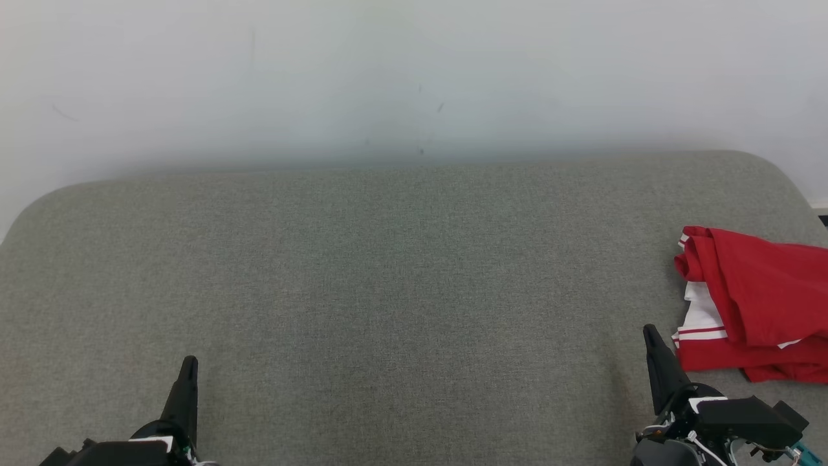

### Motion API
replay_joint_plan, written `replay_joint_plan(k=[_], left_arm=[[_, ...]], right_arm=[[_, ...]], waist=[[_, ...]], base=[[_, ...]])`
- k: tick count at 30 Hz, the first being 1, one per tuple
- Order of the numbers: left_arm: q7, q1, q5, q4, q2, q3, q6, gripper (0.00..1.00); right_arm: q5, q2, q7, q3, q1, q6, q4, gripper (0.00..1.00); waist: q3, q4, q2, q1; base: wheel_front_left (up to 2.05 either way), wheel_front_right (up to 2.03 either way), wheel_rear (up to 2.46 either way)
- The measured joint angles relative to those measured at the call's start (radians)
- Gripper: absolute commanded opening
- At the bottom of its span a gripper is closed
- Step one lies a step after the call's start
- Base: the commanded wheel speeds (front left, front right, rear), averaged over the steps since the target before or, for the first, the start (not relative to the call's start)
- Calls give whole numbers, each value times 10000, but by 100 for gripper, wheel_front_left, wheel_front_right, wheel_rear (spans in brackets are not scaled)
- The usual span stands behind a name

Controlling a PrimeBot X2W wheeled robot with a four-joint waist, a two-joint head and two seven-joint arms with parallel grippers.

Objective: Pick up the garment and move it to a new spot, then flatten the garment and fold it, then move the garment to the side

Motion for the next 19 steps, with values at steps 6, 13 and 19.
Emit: replay_joint_plan(k=[6, 13, 19], left_arm=[[0, 0, 0, 0, 0, -2, 0, 0], [0, 0, 0, 0, 2, -2, 0, 0], [0, 0, 0, 0, 2, -4, 0, 0]], right_arm=[[0, 0, 0, 0, -1, 0, 2, 0], [0, 0, 0, 0, -1, 0, 2, 0], [0, 0, 0, 0, -1, 0, 2, 0]], waist=[[0, 0, 0, 0], [0, 0, 0, 0], [0, 0, 0, 0]], base=[[0, 0, 0], [0, 0, 0], [0, 0, 0]])
